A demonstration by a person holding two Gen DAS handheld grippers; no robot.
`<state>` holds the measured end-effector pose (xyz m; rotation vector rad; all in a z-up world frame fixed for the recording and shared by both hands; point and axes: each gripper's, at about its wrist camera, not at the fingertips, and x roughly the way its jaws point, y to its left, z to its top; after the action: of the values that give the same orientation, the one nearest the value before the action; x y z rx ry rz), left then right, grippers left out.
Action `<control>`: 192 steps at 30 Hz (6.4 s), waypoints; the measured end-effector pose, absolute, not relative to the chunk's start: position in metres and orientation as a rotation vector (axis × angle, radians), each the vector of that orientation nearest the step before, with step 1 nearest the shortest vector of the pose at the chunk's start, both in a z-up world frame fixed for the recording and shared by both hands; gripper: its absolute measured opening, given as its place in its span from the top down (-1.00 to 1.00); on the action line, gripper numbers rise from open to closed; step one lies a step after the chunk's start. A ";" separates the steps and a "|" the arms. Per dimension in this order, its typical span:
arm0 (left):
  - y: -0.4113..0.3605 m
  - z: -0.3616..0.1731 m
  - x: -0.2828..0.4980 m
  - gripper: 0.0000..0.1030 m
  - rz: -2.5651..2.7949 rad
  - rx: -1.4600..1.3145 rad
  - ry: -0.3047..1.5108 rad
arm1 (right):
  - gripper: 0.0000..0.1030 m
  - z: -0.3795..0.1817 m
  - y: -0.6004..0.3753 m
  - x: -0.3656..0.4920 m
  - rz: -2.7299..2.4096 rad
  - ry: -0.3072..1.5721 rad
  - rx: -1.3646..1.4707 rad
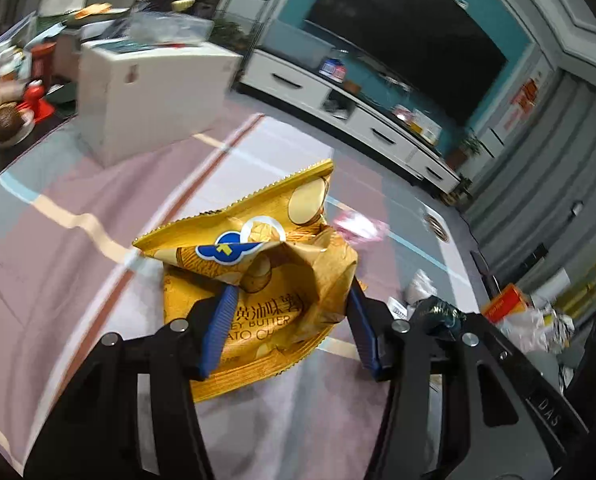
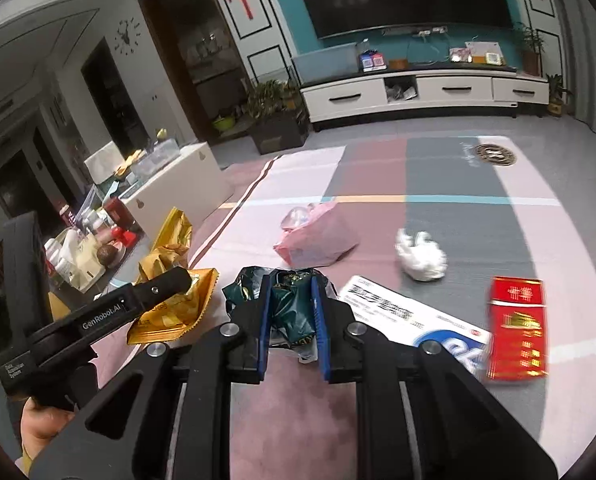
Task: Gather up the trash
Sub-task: 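Carry chip bag and dark green bag over the bin and open both tools, then move both tools back toward the boxes on the table, then grasp the red cigarette box with the right tool while the left tool grasps the medicine box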
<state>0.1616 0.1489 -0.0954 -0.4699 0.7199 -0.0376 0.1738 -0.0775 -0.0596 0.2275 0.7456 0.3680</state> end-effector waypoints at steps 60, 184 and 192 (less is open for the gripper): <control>-0.168 -0.035 0.134 -0.14 -0.599 0.042 0.681 | 0.61 -0.049 -0.384 0.065 -0.182 0.552 0.592; 0.026 -0.127 0.193 -0.84 -0.177 -0.394 0.926 | -0.11 -0.116 -0.227 0.163 -0.044 0.925 0.191; -0.036 -0.123 0.234 -0.84 0.005 -0.283 0.978 | -0.11 -0.094 -0.259 0.144 -0.027 0.858 0.304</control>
<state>0.2336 -0.0355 -0.1226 -0.2833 0.9780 0.0048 0.1443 -0.2594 -0.0944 0.3037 0.8577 -0.0274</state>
